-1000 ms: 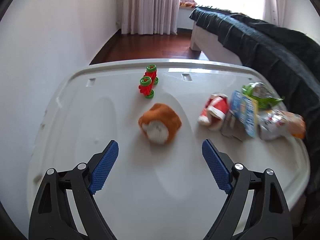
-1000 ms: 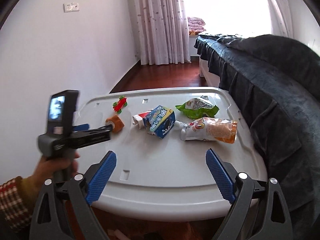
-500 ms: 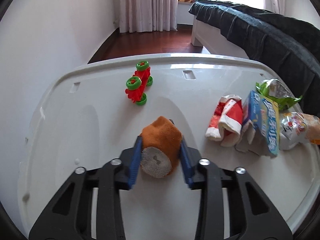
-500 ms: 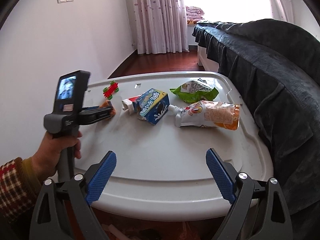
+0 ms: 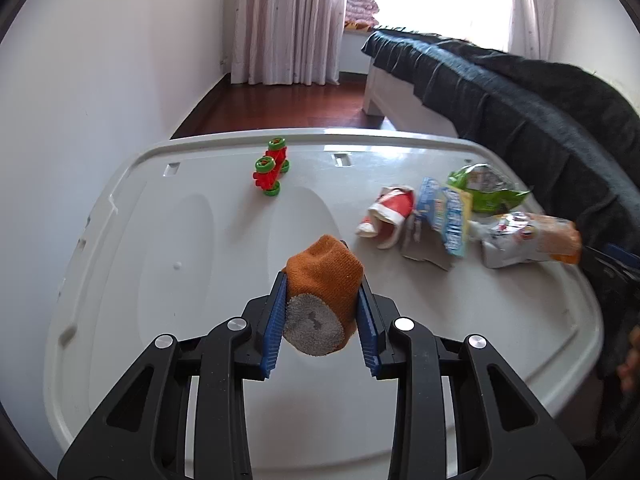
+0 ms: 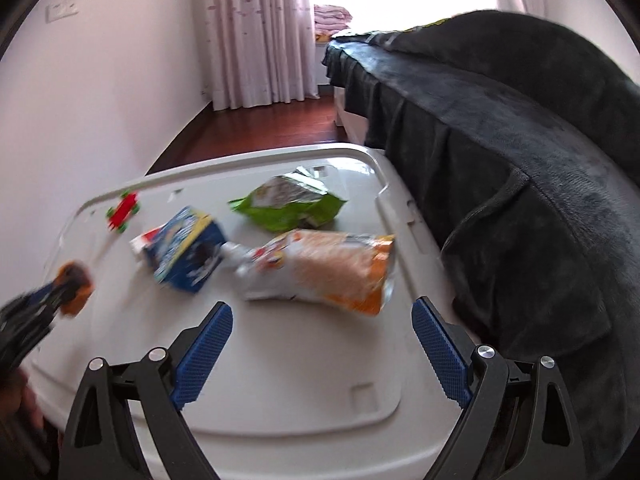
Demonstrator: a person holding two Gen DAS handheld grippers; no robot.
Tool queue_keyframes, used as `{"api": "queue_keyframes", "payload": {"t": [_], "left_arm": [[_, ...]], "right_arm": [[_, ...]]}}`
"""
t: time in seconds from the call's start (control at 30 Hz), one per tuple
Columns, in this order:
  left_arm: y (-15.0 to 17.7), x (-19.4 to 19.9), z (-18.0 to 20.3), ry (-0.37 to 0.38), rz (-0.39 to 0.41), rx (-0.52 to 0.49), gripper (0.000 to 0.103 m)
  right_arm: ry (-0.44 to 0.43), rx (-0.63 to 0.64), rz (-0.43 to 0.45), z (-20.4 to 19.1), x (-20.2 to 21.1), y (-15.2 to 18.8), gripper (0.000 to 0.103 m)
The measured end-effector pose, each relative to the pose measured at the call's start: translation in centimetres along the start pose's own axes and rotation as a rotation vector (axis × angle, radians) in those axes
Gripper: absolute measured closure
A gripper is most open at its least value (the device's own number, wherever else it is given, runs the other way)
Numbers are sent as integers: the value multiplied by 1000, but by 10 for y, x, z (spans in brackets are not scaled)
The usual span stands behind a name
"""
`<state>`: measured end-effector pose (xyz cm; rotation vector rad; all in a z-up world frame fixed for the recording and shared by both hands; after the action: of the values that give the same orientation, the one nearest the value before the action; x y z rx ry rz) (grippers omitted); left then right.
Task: Collect trash
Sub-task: 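Grasp the brown sponge roll with the left tool while the right tool grasps the orange drink pouch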
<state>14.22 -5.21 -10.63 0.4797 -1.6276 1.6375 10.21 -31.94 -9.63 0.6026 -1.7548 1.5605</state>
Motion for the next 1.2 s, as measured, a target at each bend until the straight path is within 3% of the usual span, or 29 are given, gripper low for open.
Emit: {"api": "queue_keyframes", "payload": {"t": [0.1,0.23,0.33,0.43,0.63,0.73,0.8,0.97,1.2], "left_arm": [[4,4,7,25,-5,3,71],[6,7,17,44,-4,-17,71],[6,6,23,57,-4,-21,71],[7,4,29,71,-12,-19,71],[8,4,39,87,-15,-29,71],[9,5,41,93,-16,-30,71],[10,5,40,95,-19,-27,71],[9,10,40,102,-11,-17,71],[11,19,39,111,-1,-16,71]], "right_arm": [[11,-12,-18,12,-15,-5,14],[-51,64,-30,9,-26,-18,13],[-87,275,-69,-12,-37,-25,13],[-58,521,-94,-33,-48,-26,12],[-49,686,-223,-40,-84,-27,13],[-61,711,-281,-40,-99,-26,18],[-78,711,-345,-40,-108,-21,39],[-69,643,-381,-41,-102,-11,47],[-75,502,-319,-53,-63,13,50]]}}
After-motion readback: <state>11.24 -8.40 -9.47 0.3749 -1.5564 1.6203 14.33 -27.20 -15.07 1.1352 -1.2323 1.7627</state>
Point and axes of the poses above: each gripper's, at about its wrist camera, not at the fingertips, and x roughly against the way its jaws point, z to its right, y to its underside, the point moved 7 cm from there along -x, roughly the way its jaws point, and after that the axes turned 2 degrees about y, right-handed, at the moved point
